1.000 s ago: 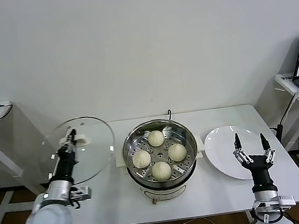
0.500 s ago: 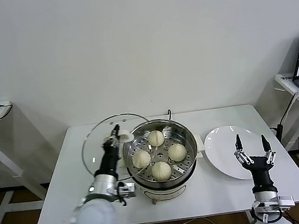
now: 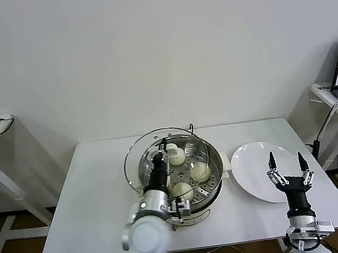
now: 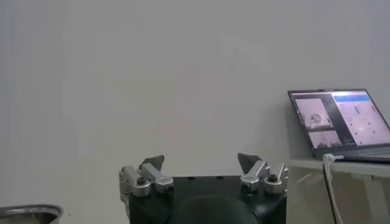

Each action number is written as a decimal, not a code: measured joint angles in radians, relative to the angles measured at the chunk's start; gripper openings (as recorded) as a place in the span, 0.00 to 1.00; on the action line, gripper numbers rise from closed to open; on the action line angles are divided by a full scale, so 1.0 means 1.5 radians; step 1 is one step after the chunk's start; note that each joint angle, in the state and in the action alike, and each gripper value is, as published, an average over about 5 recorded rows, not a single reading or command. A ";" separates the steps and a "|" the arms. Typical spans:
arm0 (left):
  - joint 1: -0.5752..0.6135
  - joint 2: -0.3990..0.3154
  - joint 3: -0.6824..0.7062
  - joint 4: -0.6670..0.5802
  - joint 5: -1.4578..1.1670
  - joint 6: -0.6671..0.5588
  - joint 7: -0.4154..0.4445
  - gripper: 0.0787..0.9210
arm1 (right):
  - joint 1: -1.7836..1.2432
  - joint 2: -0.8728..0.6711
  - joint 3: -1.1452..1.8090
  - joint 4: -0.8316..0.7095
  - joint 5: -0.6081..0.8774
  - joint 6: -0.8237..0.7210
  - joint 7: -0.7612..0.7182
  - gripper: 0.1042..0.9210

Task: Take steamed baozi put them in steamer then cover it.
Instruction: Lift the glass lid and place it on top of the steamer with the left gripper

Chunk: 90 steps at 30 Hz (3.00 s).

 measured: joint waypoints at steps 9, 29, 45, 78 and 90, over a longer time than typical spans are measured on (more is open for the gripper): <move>-0.005 -0.042 0.030 0.033 0.037 0.018 0.001 0.13 | 0.006 0.001 -0.002 -0.009 -0.001 -0.001 -0.001 0.88; 0.001 -0.075 0.041 0.074 0.091 0.024 -0.011 0.13 | 0.008 0.000 -0.003 -0.012 -0.002 0.000 -0.004 0.88; 0.002 -0.081 0.035 0.091 0.113 0.019 -0.015 0.13 | 0.020 0.000 -0.008 -0.024 -0.002 0.001 -0.006 0.88; 0.014 -0.086 0.032 0.103 0.098 0.014 -0.032 0.13 | 0.025 -0.002 -0.010 -0.026 -0.005 0.001 -0.008 0.88; 0.041 -0.063 0.028 0.069 0.095 0.004 -0.043 0.46 | 0.027 -0.005 -0.011 -0.028 -0.004 0.003 -0.009 0.88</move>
